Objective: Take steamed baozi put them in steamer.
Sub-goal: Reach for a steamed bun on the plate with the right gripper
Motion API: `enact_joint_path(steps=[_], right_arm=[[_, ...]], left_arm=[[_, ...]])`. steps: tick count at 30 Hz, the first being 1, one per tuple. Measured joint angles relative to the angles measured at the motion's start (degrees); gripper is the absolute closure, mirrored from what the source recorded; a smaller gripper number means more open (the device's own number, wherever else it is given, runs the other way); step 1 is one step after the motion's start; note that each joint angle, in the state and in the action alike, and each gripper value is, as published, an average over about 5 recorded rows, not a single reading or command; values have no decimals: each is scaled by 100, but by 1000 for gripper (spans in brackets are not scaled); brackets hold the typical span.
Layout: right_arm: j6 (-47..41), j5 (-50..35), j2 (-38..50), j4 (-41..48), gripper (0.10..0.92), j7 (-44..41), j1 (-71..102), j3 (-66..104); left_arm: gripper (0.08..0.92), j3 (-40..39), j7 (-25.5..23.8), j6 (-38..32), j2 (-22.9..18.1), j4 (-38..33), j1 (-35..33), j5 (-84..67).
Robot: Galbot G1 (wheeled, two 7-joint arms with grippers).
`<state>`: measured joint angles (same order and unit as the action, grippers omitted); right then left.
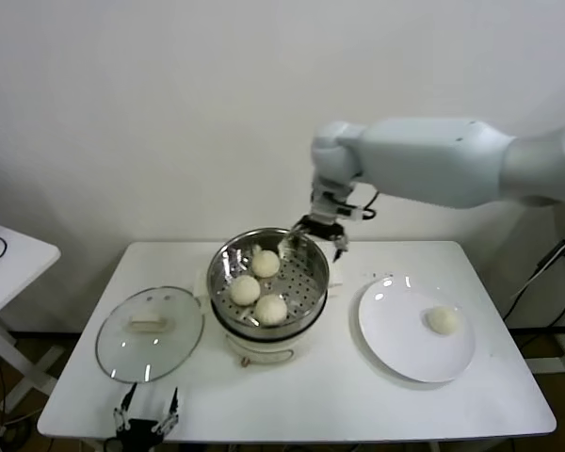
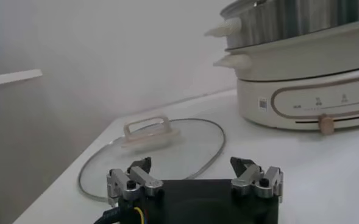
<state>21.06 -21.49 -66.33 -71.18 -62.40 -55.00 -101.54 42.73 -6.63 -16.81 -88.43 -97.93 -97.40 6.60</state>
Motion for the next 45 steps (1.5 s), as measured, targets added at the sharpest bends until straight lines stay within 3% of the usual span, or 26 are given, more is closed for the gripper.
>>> enact_joint_path(steps=[11, 21, 45], right_arm=[[-1544, -699, 1662, -251, 203, 156, -31, -758], [-2493, -152, 2745, 82, 203, 466, 1302, -26], [-2897, 996, 2974, 966, 203, 972, 3937, 2425]], left_arm=[[177, -18, -42, -55, 10, 28, 50, -81], [177, 15, -28, -76, -8, 67, -2, -55], [177, -9, 45, -151, -81, 139, -87, 155]])
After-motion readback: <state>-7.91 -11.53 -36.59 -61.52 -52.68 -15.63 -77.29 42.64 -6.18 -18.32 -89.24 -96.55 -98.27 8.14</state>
